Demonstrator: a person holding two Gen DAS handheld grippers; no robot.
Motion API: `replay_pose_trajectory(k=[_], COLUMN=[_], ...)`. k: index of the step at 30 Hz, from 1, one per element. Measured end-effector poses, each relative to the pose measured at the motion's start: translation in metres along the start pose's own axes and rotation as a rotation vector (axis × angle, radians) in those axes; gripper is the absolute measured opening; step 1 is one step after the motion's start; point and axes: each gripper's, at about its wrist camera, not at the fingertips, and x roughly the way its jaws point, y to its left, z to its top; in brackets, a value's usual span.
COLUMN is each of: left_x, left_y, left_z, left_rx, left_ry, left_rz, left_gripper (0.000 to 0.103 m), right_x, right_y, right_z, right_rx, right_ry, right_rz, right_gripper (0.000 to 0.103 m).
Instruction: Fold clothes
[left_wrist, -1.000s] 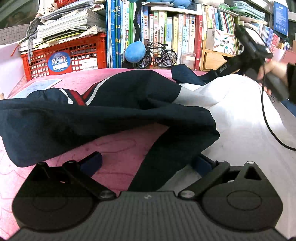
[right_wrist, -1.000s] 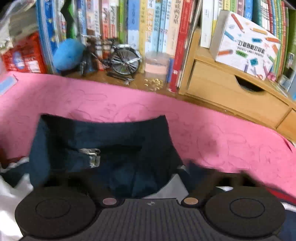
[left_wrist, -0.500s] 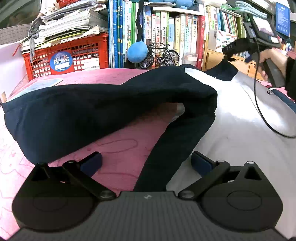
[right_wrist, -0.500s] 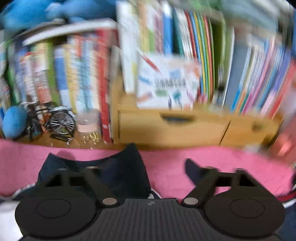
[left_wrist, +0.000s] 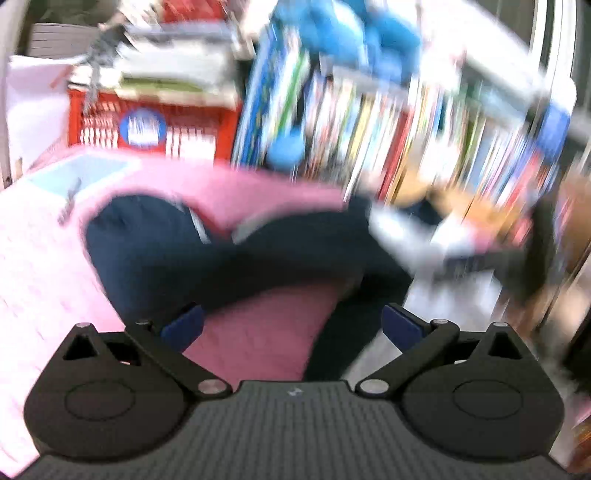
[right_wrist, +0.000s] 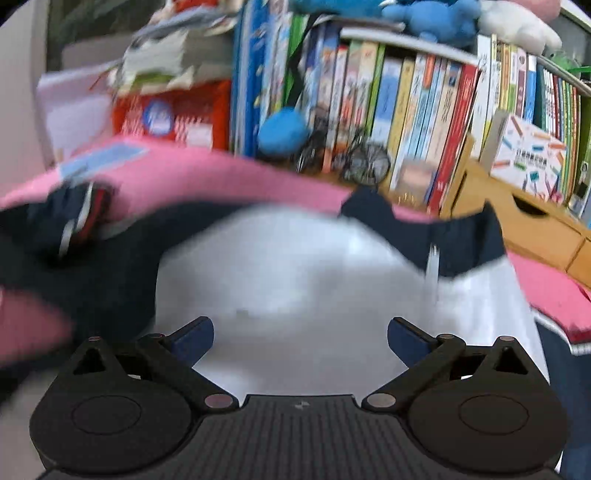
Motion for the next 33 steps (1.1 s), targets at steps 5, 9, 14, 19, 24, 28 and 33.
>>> replay_pose_trajectory(k=[5,9,14,19,24,28,33], left_x=[0.002,0.079,0.098,0.065,0.032,0.007,0.044], left_y=[0.067,0.086,0.082,0.063,0.044,0.051,0.117], left_z=[0.057,0.073,0.091,0.130,0.168,0.186,0.166], left_rx=[-0.147,-0.070,-0.083,-0.030,0.025,0.041,-0.042], left_ry=[-0.069,0.098,0.047,-0.215,-0.478,-0.621,-0.353], left_rz=[0.190,0.382,0.416,0.461,0.502,0.594,0.832], left_gripper=[0.103,0.103,0.045,0.007,0.005,0.011,0.017], right_x=[-0.006,-0.008,-0.007,-0.005,-0.005,-0.004,-0.004], right_y=[0.004,0.000,-0.004,-0.006,-0.007,-0.009,-0.009], right_z=[-0.031,-0.040,-0.042,-0.042,-0.042,-0.041,-0.041], right_rx=[0.014,0.065,0.090,0.102,0.106,0.110,0.110], right_ry=[-0.002,-0.045,-0.054,-0.050,-0.049,-0.048,-0.047], right_rz=[-0.006,0.005,0.016,0.025,0.027,0.031,0.033], right_gripper=[0.103,0.103,0.103,0.103,0.103,0.103,0.103])
